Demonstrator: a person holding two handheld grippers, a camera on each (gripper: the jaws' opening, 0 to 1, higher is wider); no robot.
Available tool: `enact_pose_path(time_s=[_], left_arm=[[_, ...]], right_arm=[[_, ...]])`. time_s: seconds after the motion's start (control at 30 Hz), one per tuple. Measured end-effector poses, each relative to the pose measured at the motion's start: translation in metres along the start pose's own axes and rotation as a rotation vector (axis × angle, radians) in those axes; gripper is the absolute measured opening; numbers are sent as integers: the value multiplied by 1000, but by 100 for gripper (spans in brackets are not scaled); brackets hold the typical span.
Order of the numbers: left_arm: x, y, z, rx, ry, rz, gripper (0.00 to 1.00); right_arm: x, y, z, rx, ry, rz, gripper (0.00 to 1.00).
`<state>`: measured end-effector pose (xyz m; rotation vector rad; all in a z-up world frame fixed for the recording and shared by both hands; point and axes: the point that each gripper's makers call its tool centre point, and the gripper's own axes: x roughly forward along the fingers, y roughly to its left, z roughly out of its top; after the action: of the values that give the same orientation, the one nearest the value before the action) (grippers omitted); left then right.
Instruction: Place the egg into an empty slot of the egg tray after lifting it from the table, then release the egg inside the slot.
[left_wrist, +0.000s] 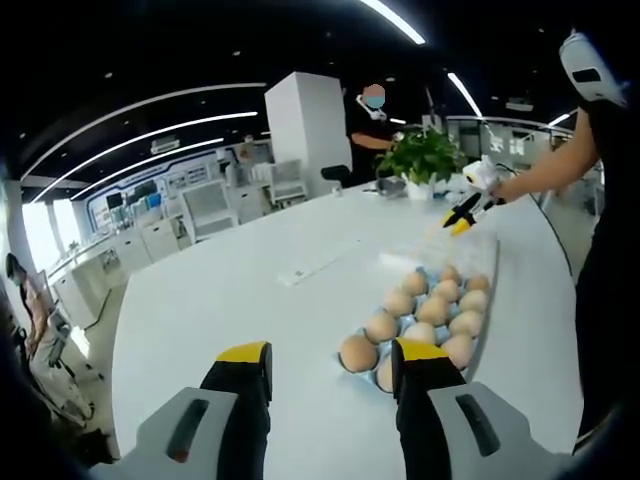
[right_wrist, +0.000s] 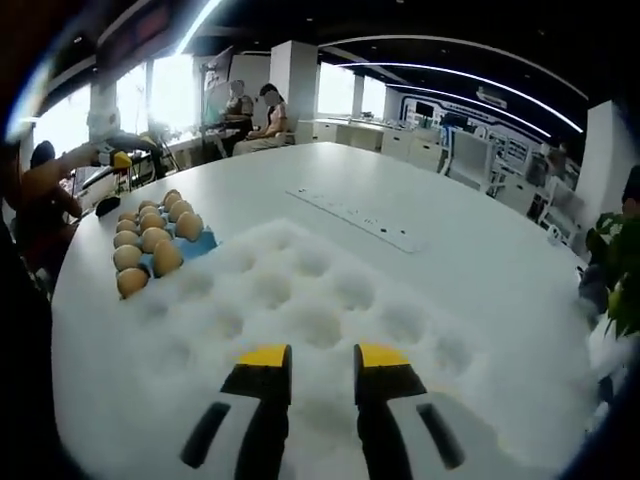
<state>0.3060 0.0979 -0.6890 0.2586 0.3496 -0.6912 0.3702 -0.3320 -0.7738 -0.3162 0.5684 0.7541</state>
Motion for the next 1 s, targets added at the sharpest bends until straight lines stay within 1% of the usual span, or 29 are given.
enact_pose_path(time_s=[0.07,0.13,0.27,0.33,0.37,0.4,0.43,0.5,0.57,0.73,0.87,0.93,0.97,1.0], left_arm=[[0,1,-1,-1,5,1,48],[1,1,0,2,1,-2,48],[1,1,1,0,0,-1,48],[1,1,0,1,1,-1,48],[1,1,0,-1,0,-2,48],[1,1,-1,-3,0,-4,48],[1,1,-1,-2,1,-3,48],[1,1,-2,-4,4,-5,48],[1,1,-2,-3,4,-3,48],[-1,2,-2,-5,0,3,48],[-3,3,-3,-6,1,7,48],[-4,4,-4,-6,2,8,48],[-4,4,-4,-6,3,10,48],[-4,4,-5,-7,4,10,48]], right_arm=[[-3,-12,0,-9,-3,-48,25],[-7,-22,-1,8,-9,-79,25],[-12,-33,-3,41,-16,-106,25],[-14,-39,-8,50,-9,-121,25],[-15,-41,-12,50,1,-132,25],[-16,-44,-9,31,-19,-140,24],[-16,-45,-10,48,-14,-145,24],[-18,-49,-10,48,-13,-157,24],[-19,-52,-10,28,-10,-172,24],[-19,-57,-12,33,-1,-180,24],[-20,-64,-16,68,2,-198,24],[-22,-70,-27,101,51,-230,24],[-21,-70,-29,96,46,-223,25],[-22,-71,-36,113,76,-231,25]])
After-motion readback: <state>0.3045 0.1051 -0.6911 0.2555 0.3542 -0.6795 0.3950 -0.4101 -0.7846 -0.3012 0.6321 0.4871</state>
